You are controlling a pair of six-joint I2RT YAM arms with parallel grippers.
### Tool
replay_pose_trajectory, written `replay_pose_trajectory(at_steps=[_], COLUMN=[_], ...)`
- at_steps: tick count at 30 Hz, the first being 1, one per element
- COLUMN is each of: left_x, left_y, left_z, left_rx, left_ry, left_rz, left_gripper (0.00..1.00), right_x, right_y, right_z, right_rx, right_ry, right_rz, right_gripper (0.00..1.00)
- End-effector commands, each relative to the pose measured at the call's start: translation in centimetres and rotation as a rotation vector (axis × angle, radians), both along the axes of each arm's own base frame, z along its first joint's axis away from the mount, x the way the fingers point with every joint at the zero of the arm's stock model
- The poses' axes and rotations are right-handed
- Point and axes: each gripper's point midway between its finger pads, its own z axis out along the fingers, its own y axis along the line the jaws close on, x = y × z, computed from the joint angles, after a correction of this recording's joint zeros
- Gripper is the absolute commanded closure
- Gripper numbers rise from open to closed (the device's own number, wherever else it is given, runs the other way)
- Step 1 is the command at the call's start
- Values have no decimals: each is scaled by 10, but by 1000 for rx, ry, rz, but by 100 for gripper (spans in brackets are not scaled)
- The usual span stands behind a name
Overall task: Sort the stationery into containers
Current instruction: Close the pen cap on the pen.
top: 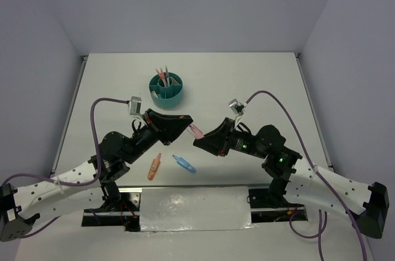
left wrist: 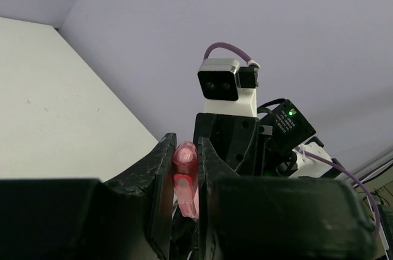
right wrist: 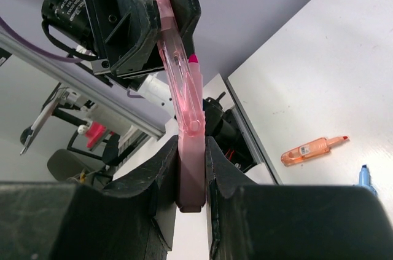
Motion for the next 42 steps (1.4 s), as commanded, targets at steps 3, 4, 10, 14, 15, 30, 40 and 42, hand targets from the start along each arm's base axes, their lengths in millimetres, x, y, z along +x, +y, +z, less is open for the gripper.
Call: replay_pose_trajectory(at_steps=[3,4,10,14,15,30,40,42], left_x=[18,17,19,20,21,16,7,6], left_y=[11,9,7,8,9,-4,-18,-21], left_z=[9,9,1,-1,-3,-8,-26,-37], left_rx=[-8,-9,-9,-9,-6,-24,57,80], left_ry=[-13,-13,2,12,14,8,-18,-3], left_rz=[101,93,90,100,105,41,-32,-50], left_gripper=[100,100,100,100,100,100,100,100], right_x=[-20,-20,-21,-24,-27,-34,-19,-18], right_y=[-6,-6,-7,-11,-13,-18,1,2], right_z=[54,55,60,65,66,92,113,126], right_rx=[149,150,173,198,208,303,242,239], right_ry=[-156,-165,-208,-252,-264,-381,-393,-417], right_rz=[62,60,51,51,57,63,49,43], right_gripper=[100,100,100,100,100,100,100,100])
